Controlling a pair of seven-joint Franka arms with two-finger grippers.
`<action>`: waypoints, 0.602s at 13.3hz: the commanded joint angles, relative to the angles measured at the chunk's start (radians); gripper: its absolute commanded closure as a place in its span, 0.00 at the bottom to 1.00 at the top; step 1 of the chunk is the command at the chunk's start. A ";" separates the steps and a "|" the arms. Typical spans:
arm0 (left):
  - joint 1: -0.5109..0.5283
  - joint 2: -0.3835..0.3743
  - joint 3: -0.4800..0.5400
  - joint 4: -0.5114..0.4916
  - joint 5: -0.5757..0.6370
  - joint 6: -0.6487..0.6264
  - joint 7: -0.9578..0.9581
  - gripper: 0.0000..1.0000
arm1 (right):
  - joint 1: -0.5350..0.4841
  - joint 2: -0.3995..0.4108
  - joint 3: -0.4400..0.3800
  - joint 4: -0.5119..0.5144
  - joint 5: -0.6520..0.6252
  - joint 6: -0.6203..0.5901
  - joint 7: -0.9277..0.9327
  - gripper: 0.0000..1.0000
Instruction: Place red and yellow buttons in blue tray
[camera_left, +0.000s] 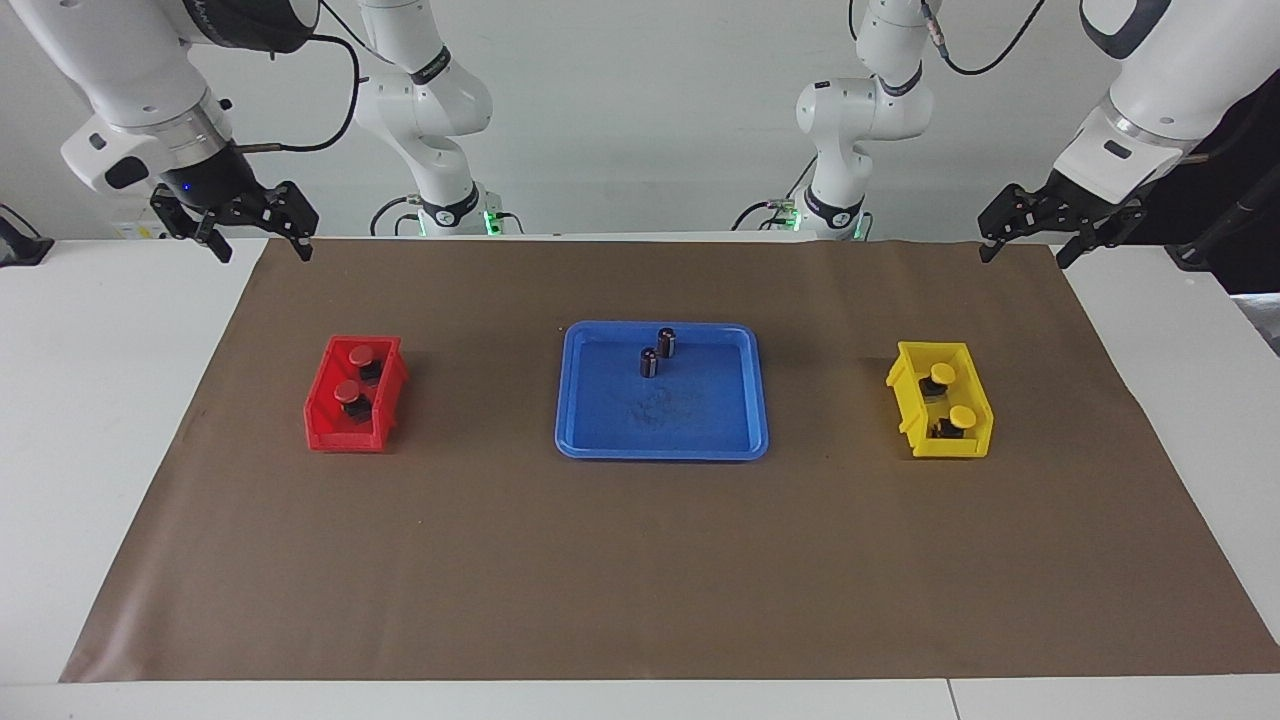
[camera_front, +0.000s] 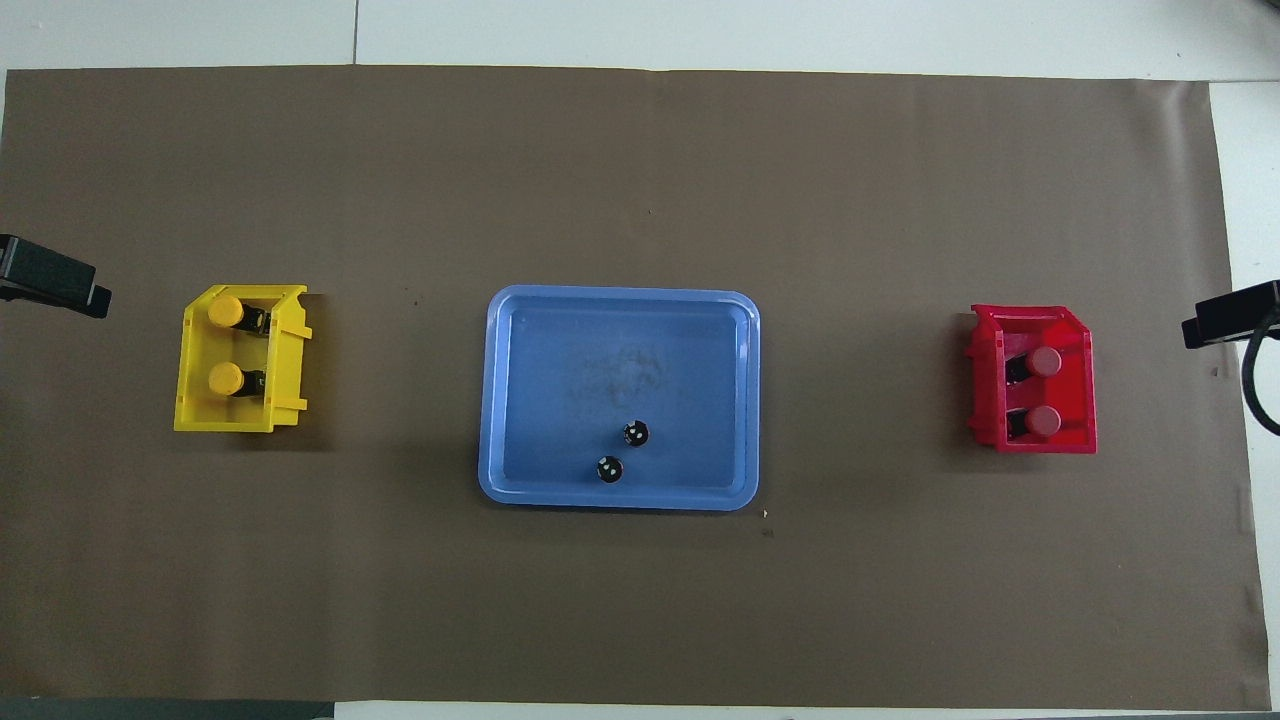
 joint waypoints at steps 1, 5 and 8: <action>0.002 -0.026 0.002 -0.029 -0.013 -0.003 -0.011 0.00 | -0.005 0.009 0.003 0.013 -0.006 0.005 0.023 0.00; 0.002 -0.026 0.002 -0.029 -0.013 -0.003 -0.011 0.00 | -0.005 0.007 0.003 0.011 -0.008 0.007 0.021 0.00; -0.015 -0.028 -0.002 -0.031 -0.013 -0.011 -0.012 0.00 | 0.003 0.003 0.003 0.004 -0.024 0.005 0.023 0.00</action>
